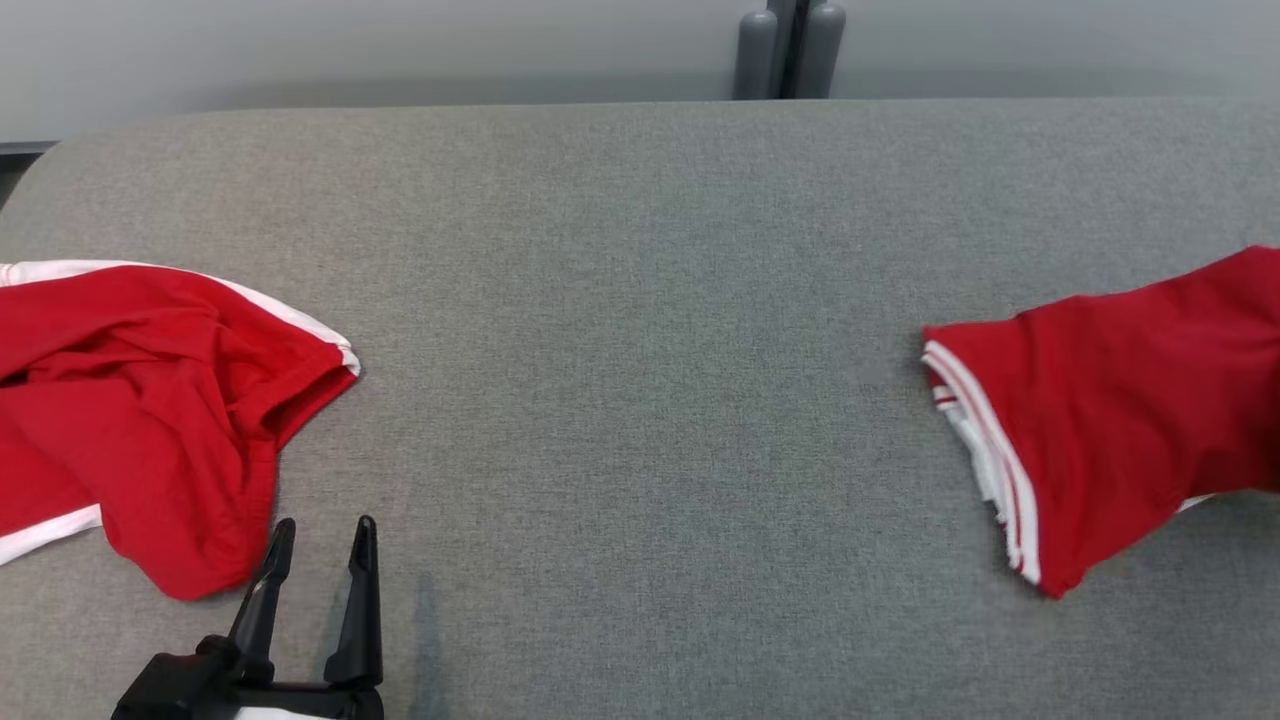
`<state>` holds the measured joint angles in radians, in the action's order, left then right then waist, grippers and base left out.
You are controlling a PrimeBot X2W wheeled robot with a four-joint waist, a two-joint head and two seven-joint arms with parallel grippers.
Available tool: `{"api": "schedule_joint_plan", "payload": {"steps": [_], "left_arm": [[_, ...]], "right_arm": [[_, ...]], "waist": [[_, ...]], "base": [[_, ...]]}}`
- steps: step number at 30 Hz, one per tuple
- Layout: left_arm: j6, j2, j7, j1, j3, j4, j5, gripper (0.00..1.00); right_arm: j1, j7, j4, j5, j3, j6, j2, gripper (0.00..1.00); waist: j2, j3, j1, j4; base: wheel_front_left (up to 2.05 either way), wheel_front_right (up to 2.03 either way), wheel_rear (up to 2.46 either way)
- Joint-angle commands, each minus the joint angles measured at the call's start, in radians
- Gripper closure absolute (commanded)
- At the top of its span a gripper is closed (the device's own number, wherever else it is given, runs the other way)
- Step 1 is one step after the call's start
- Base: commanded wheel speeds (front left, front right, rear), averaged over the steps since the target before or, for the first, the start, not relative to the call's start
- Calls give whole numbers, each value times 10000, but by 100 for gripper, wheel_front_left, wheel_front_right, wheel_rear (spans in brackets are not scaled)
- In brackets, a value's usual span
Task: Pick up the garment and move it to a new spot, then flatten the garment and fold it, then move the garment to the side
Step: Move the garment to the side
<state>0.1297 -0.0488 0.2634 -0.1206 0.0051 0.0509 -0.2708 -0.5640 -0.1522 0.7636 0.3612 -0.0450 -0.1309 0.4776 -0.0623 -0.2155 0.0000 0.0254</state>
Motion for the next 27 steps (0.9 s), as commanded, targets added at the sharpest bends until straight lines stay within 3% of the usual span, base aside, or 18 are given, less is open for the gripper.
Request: {"api": "schedule_joint_plan", "payload": {"steps": [1, 5, 12, 20, 21, 22, 23, 27], "left_arm": [[24, -34, 14, 138, -18, -24, 130, 0], [20, -37, 14, 294, -49, -83, 161, 0], [21, -35, 13, 141, -79, -91, 117, 0], [22, -35, 13, 275, -145, -75, 126, 0], [22, -35, 13, 295, -145, -72, 137, 0], [22, -37, 13, 304, -144, -72, 148, 0], [22, -35, 13, 300, -142, -73, 157, 0], [23, -35, 13, 169, -55, -92, 161, 0]], "right_arm": [[-137, 30, 198, -417, 194, 1, 123, 100], [-655, 139, 584, -1959, 1027, 1, 306, 100], [-834, 163, 442, -3962, 2595, 1, -241, 100], [-604, 82, -131, -5216, 3860, 1, -942, 100], [-557, 63, -246, -5395, 4020, 1, -1072, 62], [-492, 48, -365, -5609, 4098, 1, -1184, 16], [-448, 45, -502, -5761, 4231, 1, -1283, 0], [-212, 404, -1347, -6094, 4424, 1, -1770, 0]], "waist": [[0, -165, 0, -104], [0, -384, 0, -199], [0, -501, 0, -423], [0, -500, 0, -538], [0, -490, 0, -540], [0, -476, 0, -538], [0, -460, 0, -535], [0, -347, 0, -530]], "base": [[0, 0, 0], [0, 0, 0], [0, 0, 0], [0, 0, 0], [0, 0, 0], [0, 0, 0], [0, 0, 0], [0, 0, 0]]}}
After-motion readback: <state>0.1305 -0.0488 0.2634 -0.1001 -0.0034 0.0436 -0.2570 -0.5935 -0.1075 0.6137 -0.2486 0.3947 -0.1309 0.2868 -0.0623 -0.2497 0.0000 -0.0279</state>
